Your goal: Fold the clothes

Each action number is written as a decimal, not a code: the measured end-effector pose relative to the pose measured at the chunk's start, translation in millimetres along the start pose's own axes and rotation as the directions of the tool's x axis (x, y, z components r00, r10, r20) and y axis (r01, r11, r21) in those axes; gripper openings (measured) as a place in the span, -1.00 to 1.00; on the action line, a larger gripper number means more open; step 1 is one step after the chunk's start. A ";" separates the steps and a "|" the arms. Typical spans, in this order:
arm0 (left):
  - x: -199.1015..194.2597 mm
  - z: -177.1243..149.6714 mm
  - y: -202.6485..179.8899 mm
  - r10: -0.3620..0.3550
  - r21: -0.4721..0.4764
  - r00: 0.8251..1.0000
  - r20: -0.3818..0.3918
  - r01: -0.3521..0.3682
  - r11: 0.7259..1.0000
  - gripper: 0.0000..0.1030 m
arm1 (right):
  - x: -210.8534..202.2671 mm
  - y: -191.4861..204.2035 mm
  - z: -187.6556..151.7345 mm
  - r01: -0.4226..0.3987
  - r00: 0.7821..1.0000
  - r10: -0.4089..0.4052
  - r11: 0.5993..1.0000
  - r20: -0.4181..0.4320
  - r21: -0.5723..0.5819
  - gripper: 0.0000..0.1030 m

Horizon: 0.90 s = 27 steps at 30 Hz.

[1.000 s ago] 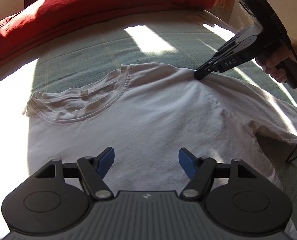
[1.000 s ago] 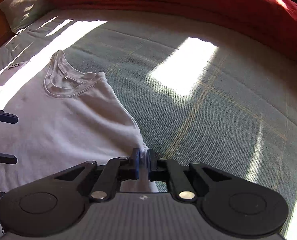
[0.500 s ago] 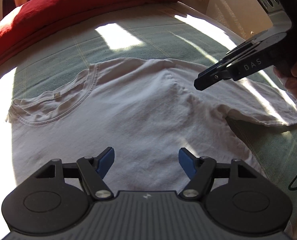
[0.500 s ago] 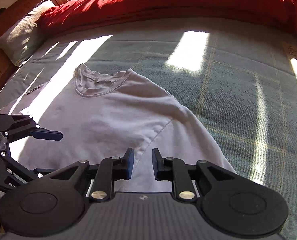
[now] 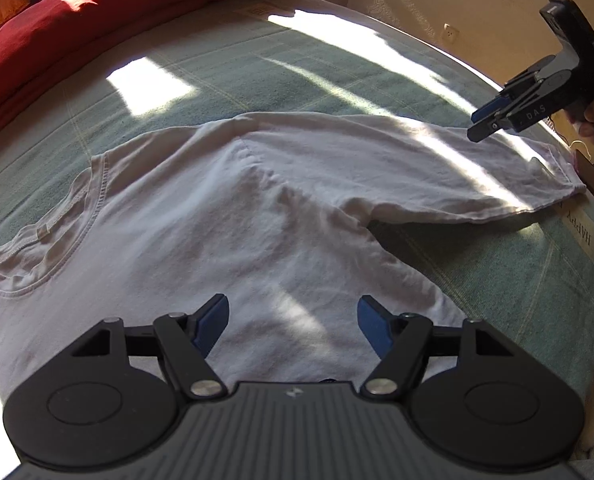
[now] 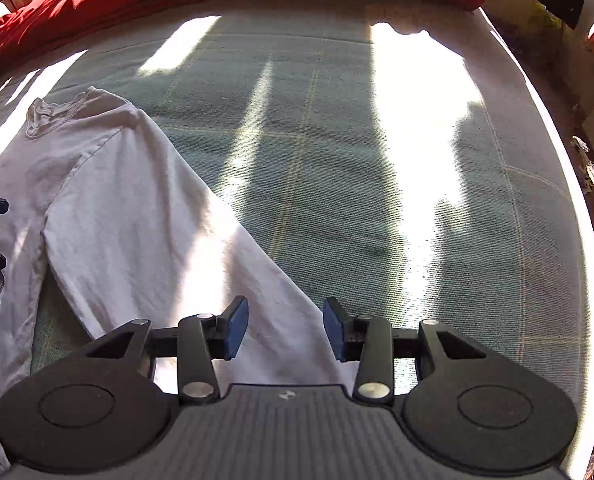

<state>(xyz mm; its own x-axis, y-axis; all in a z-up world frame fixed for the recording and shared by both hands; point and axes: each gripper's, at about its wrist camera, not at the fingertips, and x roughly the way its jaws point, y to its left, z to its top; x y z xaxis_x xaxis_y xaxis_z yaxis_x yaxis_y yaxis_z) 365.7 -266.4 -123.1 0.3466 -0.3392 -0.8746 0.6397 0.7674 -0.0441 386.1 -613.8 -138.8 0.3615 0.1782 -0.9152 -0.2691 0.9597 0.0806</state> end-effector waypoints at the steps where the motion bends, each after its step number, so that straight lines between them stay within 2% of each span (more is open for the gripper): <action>1: 2.0 1.9 -2.3 -0.001 0.008 1.000 -0.003 0.001 1.000 0.38 | 2.7 -7.4 -2.1 -0.005 1.000 0.005 1.000 -0.011 -0.007 -0.11; 5: 9.3 8.8 -8.9 -0.002 0.034 1.000 -0.018 0.003 0.999 0.39 | 11.2 -32.8 -9.3 -0.046 0.998 0.045 0.999 -0.047 -0.026 -0.11; 9: 15.1 13.2 -10.7 0.006 0.043 0.999 -0.035 -0.005 0.999 0.39 | 12.3 -31.1 -15.0 -0.106 0.991 0.095 0.987 -0.096 -0.116 -0.12; 15: 17.3 17.5 -9.6 0.014 0.041 0.999 -0.040 -0.013 0.999 0.39 | 8.7 -46.4 -18.6 -0.178 0.975 0.160 0.978 -0.153 -0.110 -0.21; 16: 17.8 17.8 -9.2 0.013 0.037 0.999 -0.040 -0.011 0.999 0.39 | 8.1 -49.7 -19.5 -0.182 0.973 0.164 0.978 -0.160 -0.100 -0.25; 17: 18.5 18.0 -9.0 0.013 0.035 0.999 -0.041 -0.012 0.999 0.39 | 7.5 -53.0 -20.4 -0.185 0.971 0.169 0.979 -0.167 -0.088 -0.38; 20: 20.6 19.3 -10.2 0.017 0.037 0.999 -0.045 -0.015 0.999 0.39 | 5.8 -50.1 -21.1 -0.182 0.969 0.162 0.979 -0.185 -0.097 -0.92; 24: 21.3 21.5 -12.9 0.015 0.047 0.999 -0.043 -0.013 0.999 0.39 | 2.4 -36.0 -18.3 -0.151 0.975 0.117 0.972 -0.190 -0.180 -0.96; 27: 21.6 22.2 -12.9 0.018 0.054 0.999 -0.044 -0.015 0.998 0.39 | -1.7 -38.2 -13.9 -0.130 0.980 0.097 0.974 -0.175 -0.187 -0.96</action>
<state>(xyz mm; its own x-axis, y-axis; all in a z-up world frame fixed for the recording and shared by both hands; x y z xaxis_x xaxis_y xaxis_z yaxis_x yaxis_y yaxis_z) 380.2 -295.7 -130.7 0.3272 -0.3013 -0.8956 0.6707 0.7417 -0.0046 383.4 -653.8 -145.8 0.1717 0.2299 -0.9579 -0.4760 0.8707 0.1236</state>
